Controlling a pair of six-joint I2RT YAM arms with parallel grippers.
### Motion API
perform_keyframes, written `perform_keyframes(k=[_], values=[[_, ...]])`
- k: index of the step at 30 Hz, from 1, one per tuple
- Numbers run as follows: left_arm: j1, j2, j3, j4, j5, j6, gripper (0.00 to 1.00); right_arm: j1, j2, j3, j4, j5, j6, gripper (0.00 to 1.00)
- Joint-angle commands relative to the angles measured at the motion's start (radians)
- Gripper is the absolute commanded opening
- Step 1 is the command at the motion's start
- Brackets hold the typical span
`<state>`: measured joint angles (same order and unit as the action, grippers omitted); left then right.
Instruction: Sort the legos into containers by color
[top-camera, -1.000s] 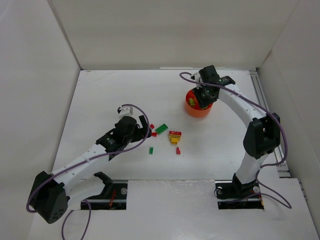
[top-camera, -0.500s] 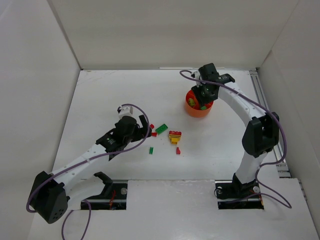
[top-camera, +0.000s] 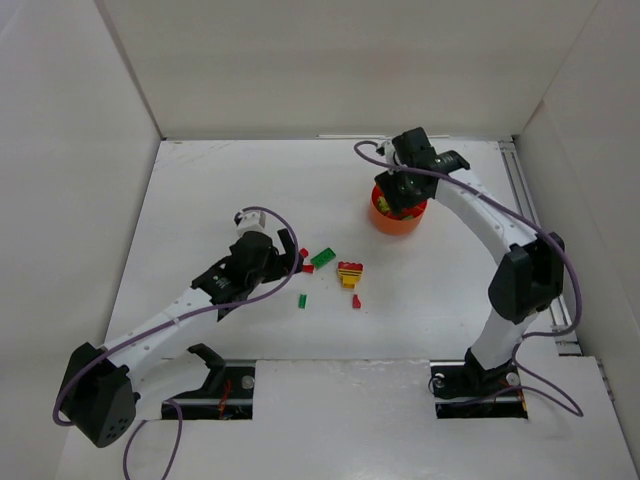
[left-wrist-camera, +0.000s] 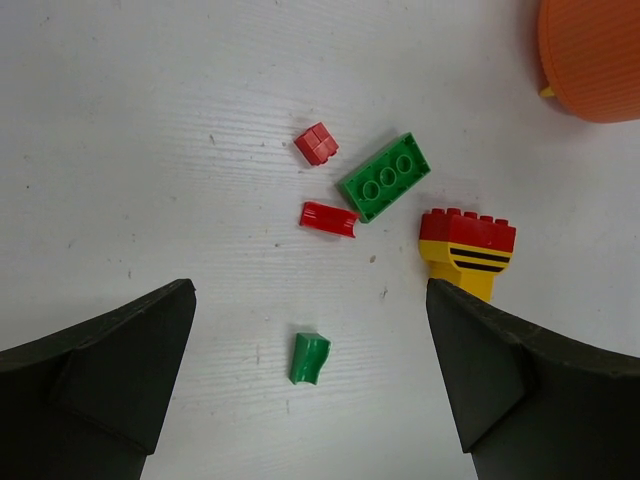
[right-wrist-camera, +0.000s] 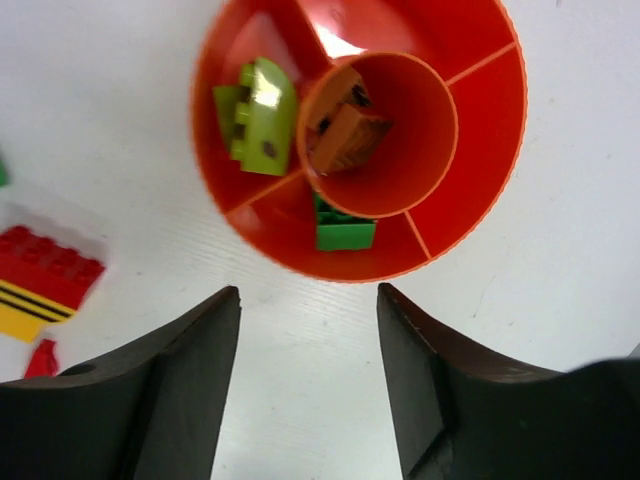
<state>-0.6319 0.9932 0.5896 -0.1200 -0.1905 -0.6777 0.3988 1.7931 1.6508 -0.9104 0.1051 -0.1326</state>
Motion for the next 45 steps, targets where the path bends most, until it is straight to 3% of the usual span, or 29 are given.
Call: perform_keyframes(k=[1, 6, 9, 19, 26, 30, 35, 45], values=[[0.006, -0.013, 0.013, 0.010, 0.020, 0.003, 1.00, 0.070, -0.142, -0.034, 0.067, -0.004, -0.012, 0.64], [0.006, -0.022, -0.034, 0.010, 0.068, -0.039, 1.00, 0.195, -0.322, -0.251, 0.324, -0.016, -0.110, 0.75], [0.006, -0.050, -0.056, -0.039, 0.082, -0.074, 1.00, 0.299, -0.362, -0.390, 0.473, -0.097, -0.273, 0.80], [0.006, -0.225, -0.051, -0.245, -0.018, -0.223, 1.00, 0.410, -0.194, -0.467, 0.760, -0.108, -0.636, 0.82], [0.006, -0.249, 0.022, -0.270, -0.041, -0.210, 1.00, 0.419, 0.033, -0.321, 0.714, -0.176, -0.754, 0.82], [0.006, -0.193, 0.126, -0.316, -0.081, -0.180, 1.00, 0.419, 0.072, -0.309, 0.705, -0.258, -0.778, 0.81], [0.006, -0.182, 0.190, -0.377, -0.101, -0.171, 1.00, 0.419, 0.173, -0.224, 0.558, -0.334, -0.822, 0.81], [0.006, -0.235, 0.171, -0.395, -0.110, -0.180, 1.00, 0.400, 0.210, -0.201, 0.490, -0.404, -0.851, 0.80]])
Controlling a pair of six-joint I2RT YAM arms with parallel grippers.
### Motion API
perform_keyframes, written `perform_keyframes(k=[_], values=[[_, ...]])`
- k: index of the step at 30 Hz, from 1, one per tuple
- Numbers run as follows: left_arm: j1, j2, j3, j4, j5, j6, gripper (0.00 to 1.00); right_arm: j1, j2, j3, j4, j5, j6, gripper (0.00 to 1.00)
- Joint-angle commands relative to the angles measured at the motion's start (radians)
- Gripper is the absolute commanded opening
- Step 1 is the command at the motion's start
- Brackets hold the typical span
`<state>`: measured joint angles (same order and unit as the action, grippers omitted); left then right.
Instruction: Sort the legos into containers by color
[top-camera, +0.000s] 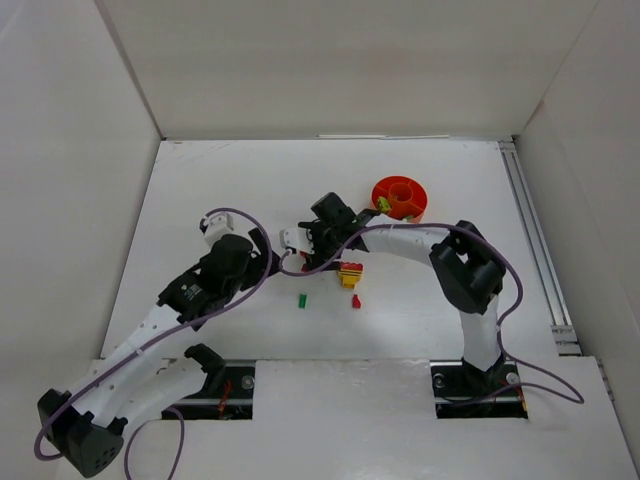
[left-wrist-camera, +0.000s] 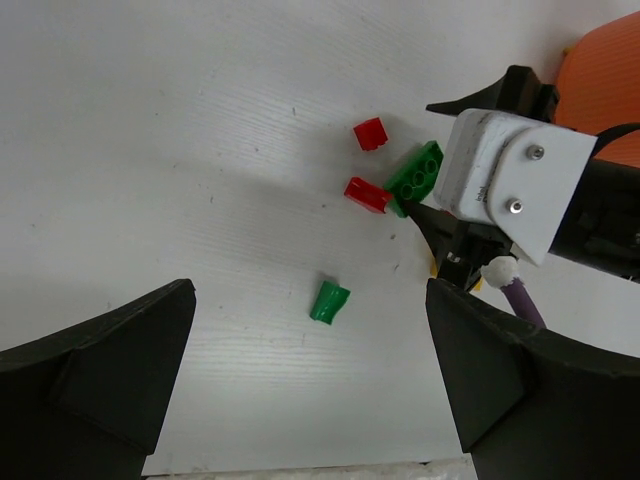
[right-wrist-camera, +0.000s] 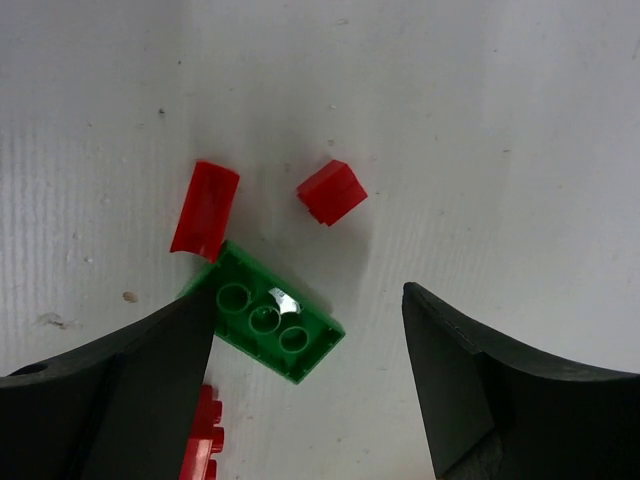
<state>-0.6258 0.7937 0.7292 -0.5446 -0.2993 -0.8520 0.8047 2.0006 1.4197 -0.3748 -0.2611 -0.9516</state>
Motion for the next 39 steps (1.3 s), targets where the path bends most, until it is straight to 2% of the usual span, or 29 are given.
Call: perform_keyframes(k=[1, 4, 13, 18, 23, 30, 34, 39], values=[[0.000, -0.045, 0.032, 0.038, -0.001, -0.015, 1.00, -0.018, -0.011, 0.030, -0.046, -0.049, -0.032, 0.80], [0.000, -0.045, 0.019, 0.038, -0.001, -0.015, 1.00, -0.042, -0.034, 0.021, -0.055, -0.108, -0.032, 0.80], [0.000, -0.027, 0.029, 0.031, -0.026, -0.025, 1.00, -0.052, -0.045, 0.030, -0.104, -0.136, -0.062, 0.80], [0.000, -0.017, 0.029, 0.031, -0.026, -0.025, 1.00, -0.088, -0.091, 0.030, -0.075, -0.243, -0.039, 0.80], [0.000, -0.017, 0.019, 0.040, -0.026, -0.025, 1.00, -0.116, -0.129, -0.014, -0.029, -0.233, 0.005, 0.80], [0.000, -0.040, 0.033, 0.021, -0.037, -0.067, 1.00, -0.116, -0.152, -0.074, -0.082, -0.187, -0.007, 0.80], [0.000, -0.060, 0.125, -0.095, -0.083, -0.168, 1.00, -0.105, -0.128, -0.054, -0.093, -0.165, -0.007, 0.80], [0.000, -0.123, 0.148, -0.176, -0.230, -0.229, 1.00, -0.062, -0.095, -0.033, -0.104, -0.104, -0.007, 0.80]])
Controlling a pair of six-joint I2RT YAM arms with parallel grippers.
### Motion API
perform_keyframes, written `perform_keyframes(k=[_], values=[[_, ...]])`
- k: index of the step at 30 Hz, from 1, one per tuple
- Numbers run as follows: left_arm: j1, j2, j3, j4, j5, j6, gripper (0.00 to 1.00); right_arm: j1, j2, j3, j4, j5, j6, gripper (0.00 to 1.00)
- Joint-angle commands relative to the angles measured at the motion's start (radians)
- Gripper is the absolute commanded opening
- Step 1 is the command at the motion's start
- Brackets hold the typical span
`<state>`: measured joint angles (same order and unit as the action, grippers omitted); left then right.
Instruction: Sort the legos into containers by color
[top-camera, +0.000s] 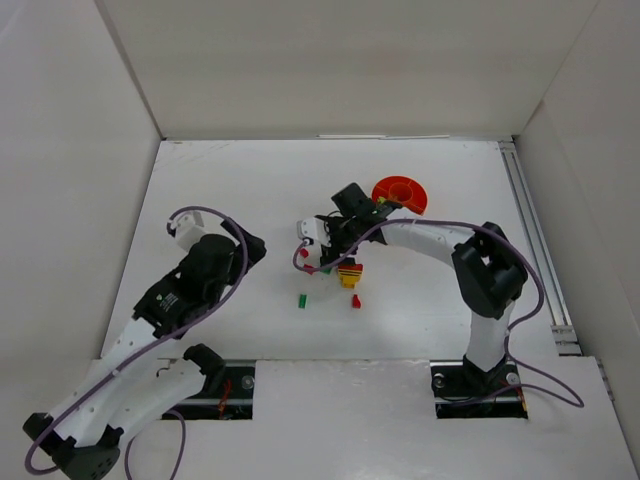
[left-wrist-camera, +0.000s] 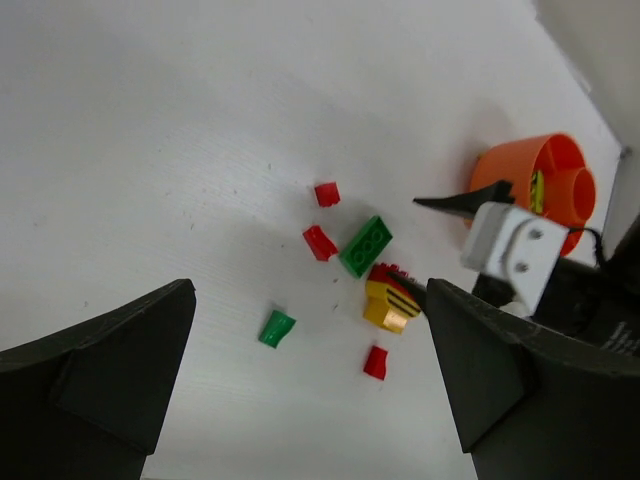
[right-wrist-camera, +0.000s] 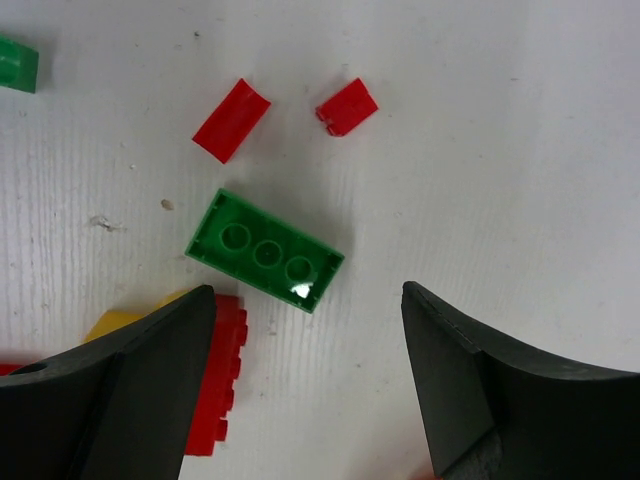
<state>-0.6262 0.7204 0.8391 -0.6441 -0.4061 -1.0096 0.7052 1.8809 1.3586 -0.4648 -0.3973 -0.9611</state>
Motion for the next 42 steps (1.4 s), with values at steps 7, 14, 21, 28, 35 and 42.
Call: perform_keyframes(k=[7, 14, 21, 28, 35, 42], values=[[0.000, -0.096, 0.038, -0.095, -0.132, -0.063, 1.00, 0.074, 0.063, 0.037, -0.005, 0.121, 0.012, 0.81], [0.000, -0.116, 0.057, -0.132, -0.155, -0.072, 1.00, 0.083, 0.119, 0.066, -0.041, 0.179, 0.012, 0.81], [0.000, -0.136, 0.057, -0.132, -0.175, -0.063, 1.00, 0.083, 0.159, 0.109, -0.061, 0.193, -0.007, 0.78], [0.000, -0.136, 0.057, -0.132, -0.175, -0.063, 1.00, 0.083, 0.195, 0.162, -0.115, 0.178, -0.039, 0.70], [0.000, -0.136, 0.057, -0.123, -0.185, -0.063, 1.00, 0.062, 0.225, 0.223, -0.160, 0.120, -0.060, 0.43], [0.000, -0.136, 0.057, -0.123, -0.185, -0.063, 1.00, 0.031, 0.227, 0.244, -0.184, 0.062, -0.061, 0.21]])
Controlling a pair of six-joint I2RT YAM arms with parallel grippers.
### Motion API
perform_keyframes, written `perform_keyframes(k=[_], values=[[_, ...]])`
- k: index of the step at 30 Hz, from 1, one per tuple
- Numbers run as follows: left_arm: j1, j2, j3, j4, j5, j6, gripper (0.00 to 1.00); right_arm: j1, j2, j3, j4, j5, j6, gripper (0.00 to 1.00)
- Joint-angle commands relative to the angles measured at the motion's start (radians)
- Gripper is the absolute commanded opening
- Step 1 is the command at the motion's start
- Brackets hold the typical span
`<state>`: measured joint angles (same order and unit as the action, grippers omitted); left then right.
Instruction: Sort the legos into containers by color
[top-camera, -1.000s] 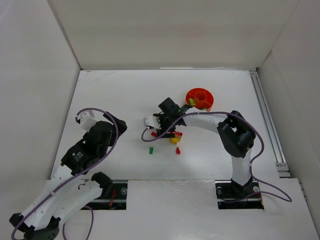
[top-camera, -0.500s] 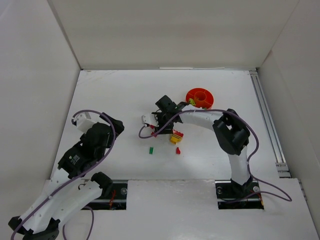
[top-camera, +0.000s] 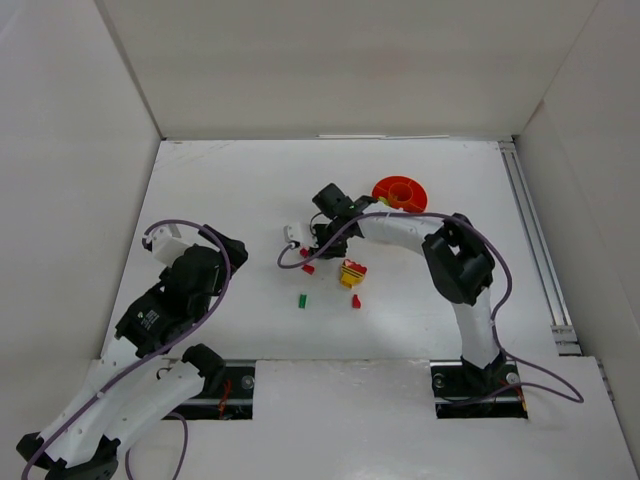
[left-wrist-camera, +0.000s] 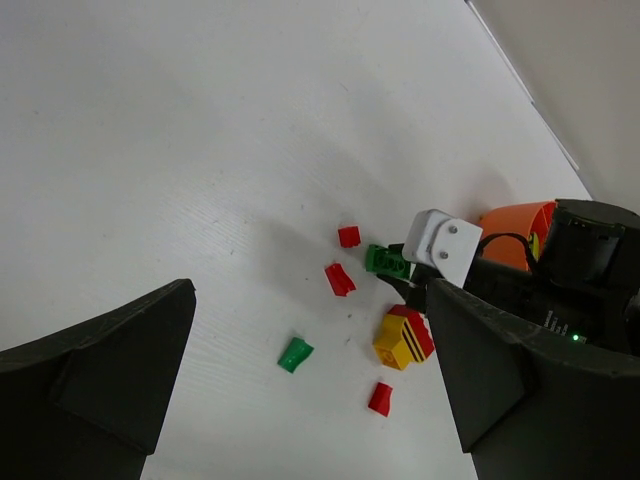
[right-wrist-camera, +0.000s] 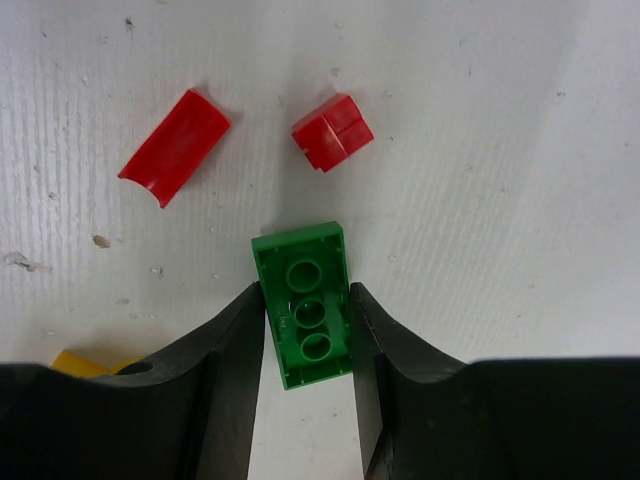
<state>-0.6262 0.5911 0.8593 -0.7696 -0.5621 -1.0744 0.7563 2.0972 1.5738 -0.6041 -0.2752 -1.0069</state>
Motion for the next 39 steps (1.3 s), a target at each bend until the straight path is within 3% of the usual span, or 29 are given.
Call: perform_keyframes(k=[1, 7, 13, 20, 24, 28, 33, 39], values=[[0.000, -0.007, 0.037, 0.012, -0.028, 0.002, 1.00, -0.046, -0.003, 0.029, -0.036, -0.082, -0.004, 0.19], [0.000, 0.003, 0.026, 0.021, -0.028, 0.021, 1.00, -0.152, -0.144, -0.056, 0.108, -0.339, 0.076, 0.18], [0.000, 0.022, 0.026, 0.072, -0.010, 0.045, 1.00, -0.242, -0.389, -0.282, 0.410, -0.383, 0.324, 0.22], [0.000, 0.096, 0.007, 0.138, 0.036, 0.091, 1.00, -0.273, -0.650, -0.465, 0.533, -0.112, 0.574, 0.22], [0.000, 0.142, 0.007, 0.197, 0.085, 0.102, 1.00, -0.273, -0.767, -0.564, 0.610, 0.298, 0.737, 0.22], [0.000, 0.197, -0.002, 0.248, 0.134, 0.137, 1.00, -0.273, -0.818, -0.672, 0.690, 0.554, 0.910, 0.22], [0.000, 0.252, -0.002, 0.257, 0.154, 0.157, 1.00, -0.273, -0.824, -0.745, 0.826, 0.642, 1.056, 0.21], [0.000, 0.283, -0.002, 0.277, 0.189, 0.157, 1.00, -0.273, -0.743, -0.803, 1.031, 0.695, 1.067, 0.21]])
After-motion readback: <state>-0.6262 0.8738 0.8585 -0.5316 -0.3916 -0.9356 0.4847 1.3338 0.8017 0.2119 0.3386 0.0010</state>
